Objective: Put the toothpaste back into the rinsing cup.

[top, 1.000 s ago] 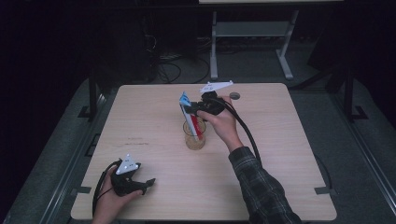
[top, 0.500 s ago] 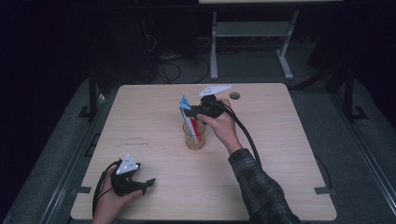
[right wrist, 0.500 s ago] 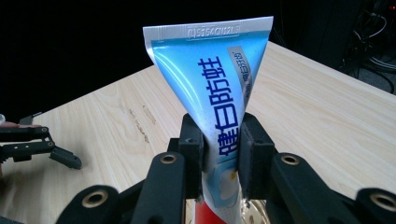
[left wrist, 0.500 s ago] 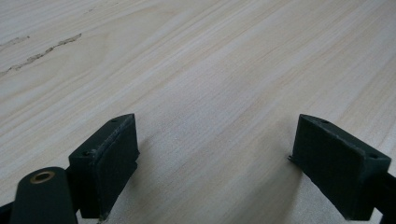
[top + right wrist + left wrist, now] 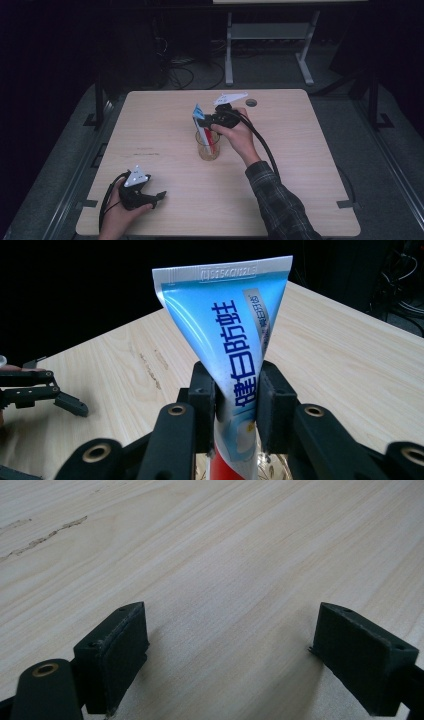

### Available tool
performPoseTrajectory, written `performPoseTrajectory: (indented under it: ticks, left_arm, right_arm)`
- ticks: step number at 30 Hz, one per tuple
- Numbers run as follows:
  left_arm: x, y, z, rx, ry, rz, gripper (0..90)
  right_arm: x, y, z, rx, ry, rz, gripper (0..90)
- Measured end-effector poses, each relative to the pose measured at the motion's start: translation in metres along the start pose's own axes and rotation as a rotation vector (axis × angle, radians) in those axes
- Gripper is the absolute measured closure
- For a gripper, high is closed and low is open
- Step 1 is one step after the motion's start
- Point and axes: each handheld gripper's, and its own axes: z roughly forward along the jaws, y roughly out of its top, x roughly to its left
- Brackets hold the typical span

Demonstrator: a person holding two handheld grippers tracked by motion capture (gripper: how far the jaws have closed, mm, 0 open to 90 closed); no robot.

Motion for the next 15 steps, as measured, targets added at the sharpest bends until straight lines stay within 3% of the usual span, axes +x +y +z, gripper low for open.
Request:
performPoseTrajectory:
  ticks: [8, 15]
  left_arm:
    - [0.0000, 0.0000, 0.0000, 0.000, 0.001, 0.000, 13.1]
    - [-0.0002, 0.0001, 0.0001, 0.000, 0.002, -0.001, 13.0]
  right_arm:
    - [-0.0006, 0.0011, -0.0018, 0.006, 0.003, 0.007, 55.8]
    - [-0.0015, 0.0003, -0.0086, 0.002, -0.007, 0.013, 50.1]
